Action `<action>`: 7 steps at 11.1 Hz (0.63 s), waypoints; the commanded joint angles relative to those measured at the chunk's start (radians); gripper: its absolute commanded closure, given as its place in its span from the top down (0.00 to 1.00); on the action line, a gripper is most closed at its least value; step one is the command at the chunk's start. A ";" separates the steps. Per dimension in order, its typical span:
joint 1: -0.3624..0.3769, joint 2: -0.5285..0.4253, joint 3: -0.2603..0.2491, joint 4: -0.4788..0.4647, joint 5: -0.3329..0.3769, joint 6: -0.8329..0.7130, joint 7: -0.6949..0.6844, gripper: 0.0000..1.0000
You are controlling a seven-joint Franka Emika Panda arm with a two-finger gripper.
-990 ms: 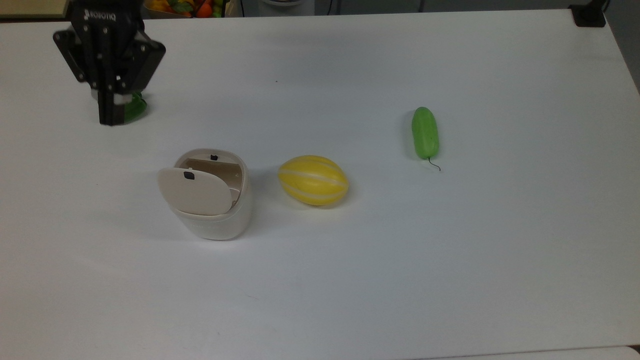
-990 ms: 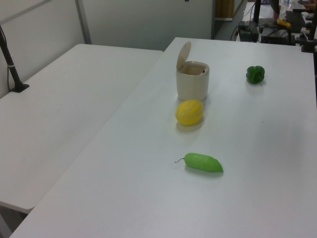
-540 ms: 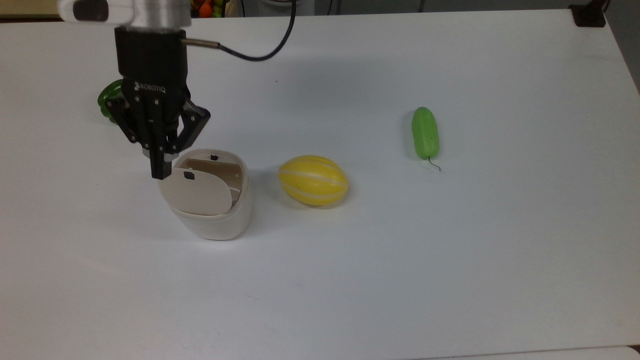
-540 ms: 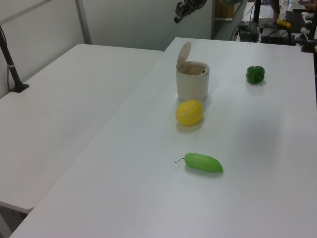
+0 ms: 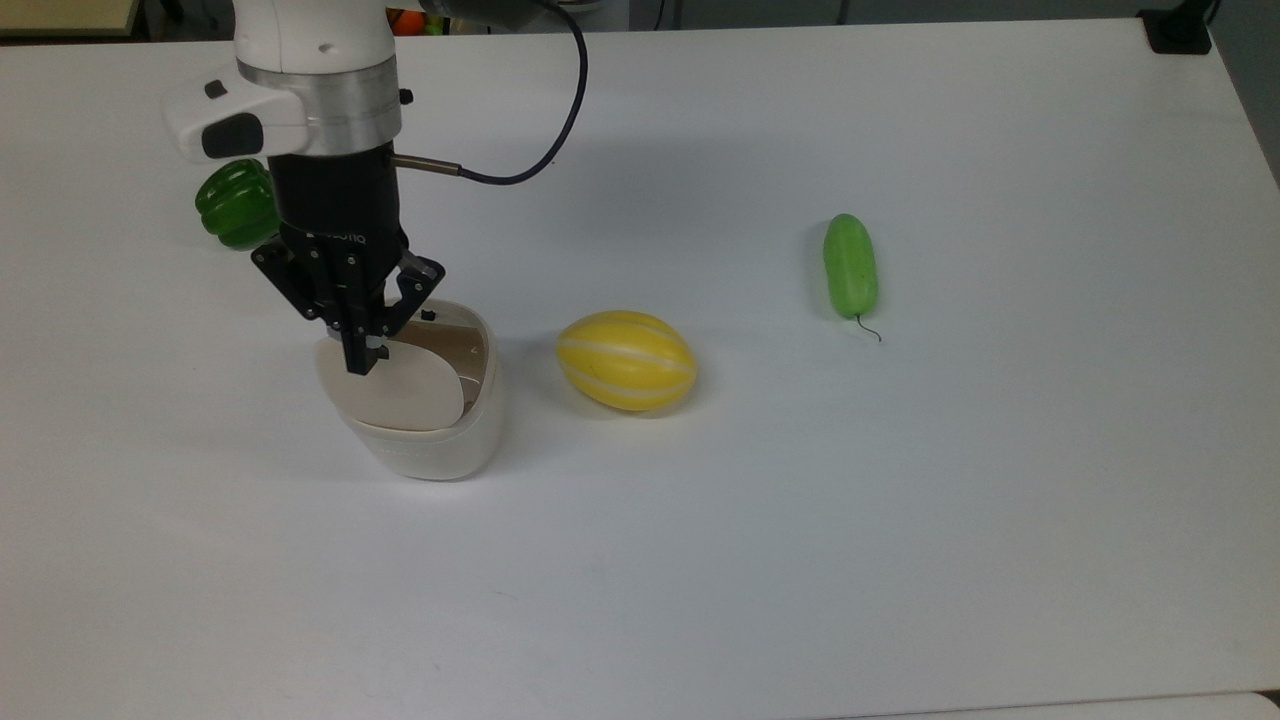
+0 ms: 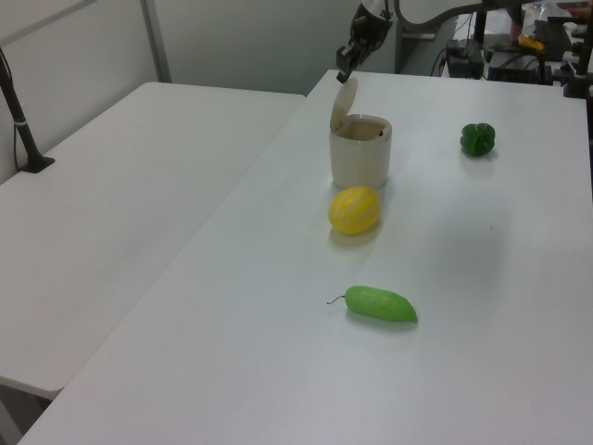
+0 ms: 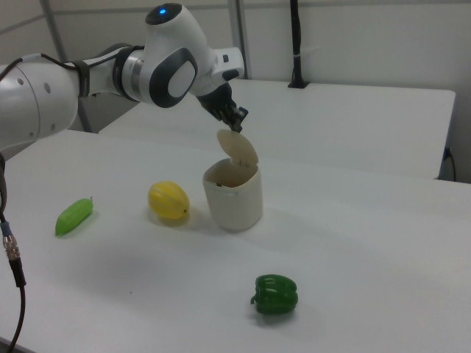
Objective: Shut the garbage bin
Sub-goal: 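Push the open lid down with the gripper until it shuts on the bin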
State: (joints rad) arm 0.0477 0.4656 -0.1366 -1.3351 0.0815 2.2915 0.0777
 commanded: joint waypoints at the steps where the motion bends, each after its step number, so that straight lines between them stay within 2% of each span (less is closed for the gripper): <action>1: 0.017 -0.028 -0.023 -0.041 0.030 -0.089 -0.079 0.01; 7: 0.020 -0.033 -0.021 -0.114 0.027 -0.184 -0.111 0.00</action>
State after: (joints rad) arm 0.0475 0.4651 -0.1384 -1.3836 0.0887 2.1228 0.0028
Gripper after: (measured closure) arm 0.991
